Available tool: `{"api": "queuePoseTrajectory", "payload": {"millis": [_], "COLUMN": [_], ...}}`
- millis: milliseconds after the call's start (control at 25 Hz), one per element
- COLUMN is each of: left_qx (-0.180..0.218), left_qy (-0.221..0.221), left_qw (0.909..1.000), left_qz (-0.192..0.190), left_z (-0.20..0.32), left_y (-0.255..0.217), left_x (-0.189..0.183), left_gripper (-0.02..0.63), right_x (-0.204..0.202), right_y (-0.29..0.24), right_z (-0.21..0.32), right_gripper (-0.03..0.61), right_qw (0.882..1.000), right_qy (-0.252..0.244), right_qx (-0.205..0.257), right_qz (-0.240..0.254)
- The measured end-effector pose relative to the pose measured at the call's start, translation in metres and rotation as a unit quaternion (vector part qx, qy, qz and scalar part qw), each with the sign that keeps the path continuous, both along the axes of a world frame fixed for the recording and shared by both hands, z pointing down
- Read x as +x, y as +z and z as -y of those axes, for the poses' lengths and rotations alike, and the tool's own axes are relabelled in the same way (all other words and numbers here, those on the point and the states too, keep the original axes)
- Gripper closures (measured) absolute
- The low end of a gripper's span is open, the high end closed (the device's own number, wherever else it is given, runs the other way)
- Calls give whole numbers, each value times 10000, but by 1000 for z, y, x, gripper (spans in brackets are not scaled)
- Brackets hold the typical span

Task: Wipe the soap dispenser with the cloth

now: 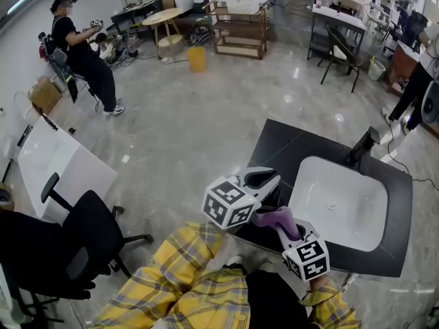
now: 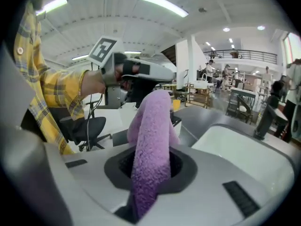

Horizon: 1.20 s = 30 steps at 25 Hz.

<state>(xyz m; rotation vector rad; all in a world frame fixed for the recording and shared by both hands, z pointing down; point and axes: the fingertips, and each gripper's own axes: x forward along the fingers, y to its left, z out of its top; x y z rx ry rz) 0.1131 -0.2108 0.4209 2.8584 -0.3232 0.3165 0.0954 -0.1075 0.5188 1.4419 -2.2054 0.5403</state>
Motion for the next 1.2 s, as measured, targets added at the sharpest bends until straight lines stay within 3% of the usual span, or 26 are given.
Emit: {"api": "queuePoseTrajectory", "payload": {"millis": [40, 80, 120, 160, 280, 440, 640, 800, 1040, 1200], "left_qx": [-25, -36, -29, -5, 110, 174, 270, 225, 55, 14], "left_qy": [-85, -149, -195, -232, -413, -784, -984, -810, -359, 200], "left_qw": [9999, 9999, 9998, 9997, 9987, 9943, 9914, 9927, 9971, 9982], "left_qz": [-51, -72, -54, -3, 270, 698, 816, 864, 675, 561], "left_z": [-1, -4, -8, -12, -20, -16, -10, -10, -13, -17], "left_y": [-4, -6, -7, -6, 7, 30, 32, 35, 34, 32], "left_x": [-1, -2, -1, 0, 4, 5, 8, 10, 11, 9], "left_gripper": [595, 542, 441, 407, 381, 371, 373, 427, 445, 446], "right_x": [11, 21, 31, 39, 55, 61, 54, 48, 48, 41], "right_y": [-5, -9, -12, -15, -20, -16, -8, -4, -2, -5], "right_z": [-3, -5, -7, -9, -10, -13, -14, -13, -11, -10], "right_gripper": [541, 541, 541, 541, 541, 541, 541, 541, 541, 541], "right_qw": [9998, 9991, 9980, 9966, 9934, 9927, 9935, 9944, 9952, 9964], "right_qy": [192, 393, 585, 754, 1065, 1139, 1075, 986, 899, 761], "right_qx": [41, 75, 109, 143, 207, 164, 64, 17, -14, -15], "right_qz": [58, 135, 215, 283, 367, 349, 379, 393, 387, 373]}}
